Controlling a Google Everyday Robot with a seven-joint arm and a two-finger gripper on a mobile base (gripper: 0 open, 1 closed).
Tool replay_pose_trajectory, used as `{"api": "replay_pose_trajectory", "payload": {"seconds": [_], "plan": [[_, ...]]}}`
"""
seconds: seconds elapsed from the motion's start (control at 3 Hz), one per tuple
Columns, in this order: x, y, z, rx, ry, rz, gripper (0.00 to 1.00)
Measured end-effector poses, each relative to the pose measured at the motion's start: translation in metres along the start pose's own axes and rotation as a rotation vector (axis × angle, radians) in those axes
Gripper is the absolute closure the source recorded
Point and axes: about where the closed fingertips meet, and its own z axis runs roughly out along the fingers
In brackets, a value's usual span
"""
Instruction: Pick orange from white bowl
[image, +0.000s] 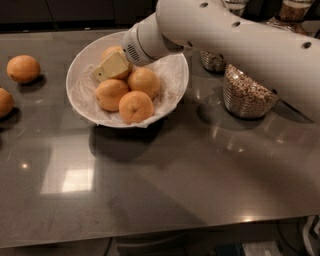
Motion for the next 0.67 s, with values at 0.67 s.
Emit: {"api": "replay_pose_trajectory", "payload": {"seconds": [0.67], "plan": [[0.0,0.0027,0.0083,-0.021,-0.01,-0.005,0.28]]}}
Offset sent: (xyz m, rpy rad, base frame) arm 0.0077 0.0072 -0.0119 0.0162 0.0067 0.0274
